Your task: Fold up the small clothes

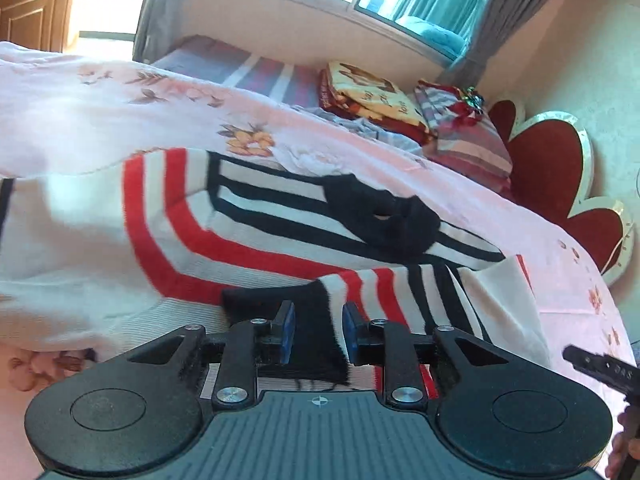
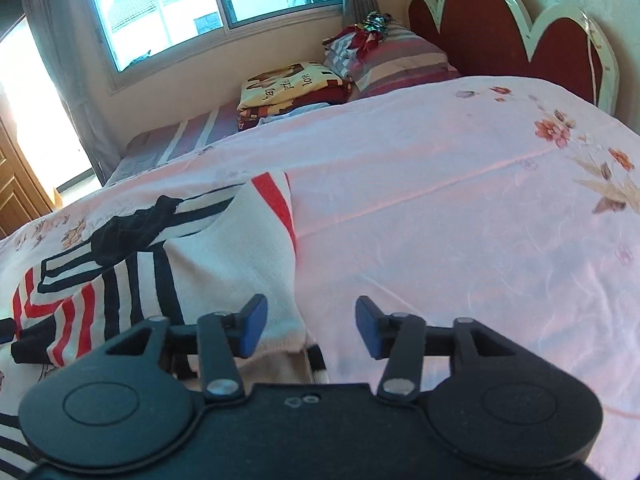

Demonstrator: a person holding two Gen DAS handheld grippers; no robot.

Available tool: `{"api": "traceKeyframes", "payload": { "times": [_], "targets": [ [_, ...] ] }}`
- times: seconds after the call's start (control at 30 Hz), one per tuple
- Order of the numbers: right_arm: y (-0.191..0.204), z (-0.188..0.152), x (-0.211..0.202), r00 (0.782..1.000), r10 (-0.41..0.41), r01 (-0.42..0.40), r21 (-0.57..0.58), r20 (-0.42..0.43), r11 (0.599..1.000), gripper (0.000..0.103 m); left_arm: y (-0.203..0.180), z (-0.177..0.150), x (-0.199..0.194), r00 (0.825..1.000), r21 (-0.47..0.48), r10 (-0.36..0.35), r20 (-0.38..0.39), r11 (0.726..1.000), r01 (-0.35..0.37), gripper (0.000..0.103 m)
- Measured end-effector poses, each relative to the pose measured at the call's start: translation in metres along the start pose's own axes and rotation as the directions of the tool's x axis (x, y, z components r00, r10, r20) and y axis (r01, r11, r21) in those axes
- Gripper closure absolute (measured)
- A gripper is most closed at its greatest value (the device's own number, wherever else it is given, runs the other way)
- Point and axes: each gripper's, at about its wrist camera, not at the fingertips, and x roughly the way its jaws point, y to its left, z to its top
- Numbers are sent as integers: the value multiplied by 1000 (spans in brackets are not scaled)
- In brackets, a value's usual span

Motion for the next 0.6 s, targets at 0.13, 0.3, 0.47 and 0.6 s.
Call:
{"api": "traceKeyframes", "payload": {
  "times": [0.13,0.3,0.47,0.6],
  "targets": [
    [11,27,50,999,43,-43,9,-17,999,50,-5,-13,31,999,13,35,-23,999,-34,78],
    [14,55,109,998,50,-48,40,-49,998,53,-6,-12,30,1000,23,28,-11,999,-28,78],
    [17,65,125,996,72,-69,55,-56,996,84,-8,-14,27,999,37,39,-9,999,-38,78],
    [4,57,127,998,-59,59,-15,-8,998,90,-9,-17,28,999,50,48,4,998,-48,79]
  ]
}}
